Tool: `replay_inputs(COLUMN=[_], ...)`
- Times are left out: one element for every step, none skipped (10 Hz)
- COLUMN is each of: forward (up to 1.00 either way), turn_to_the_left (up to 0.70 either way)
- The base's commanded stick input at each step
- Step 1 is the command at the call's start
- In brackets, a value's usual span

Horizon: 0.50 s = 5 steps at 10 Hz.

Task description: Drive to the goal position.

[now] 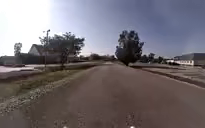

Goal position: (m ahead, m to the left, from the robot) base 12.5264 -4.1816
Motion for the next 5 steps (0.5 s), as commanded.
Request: replay_inputs(forward=[0.7,0.7,0.7,0.7,0.7], turn_to_the_left=[-0.32,-0.35,-0.35,-0.08,0.0])
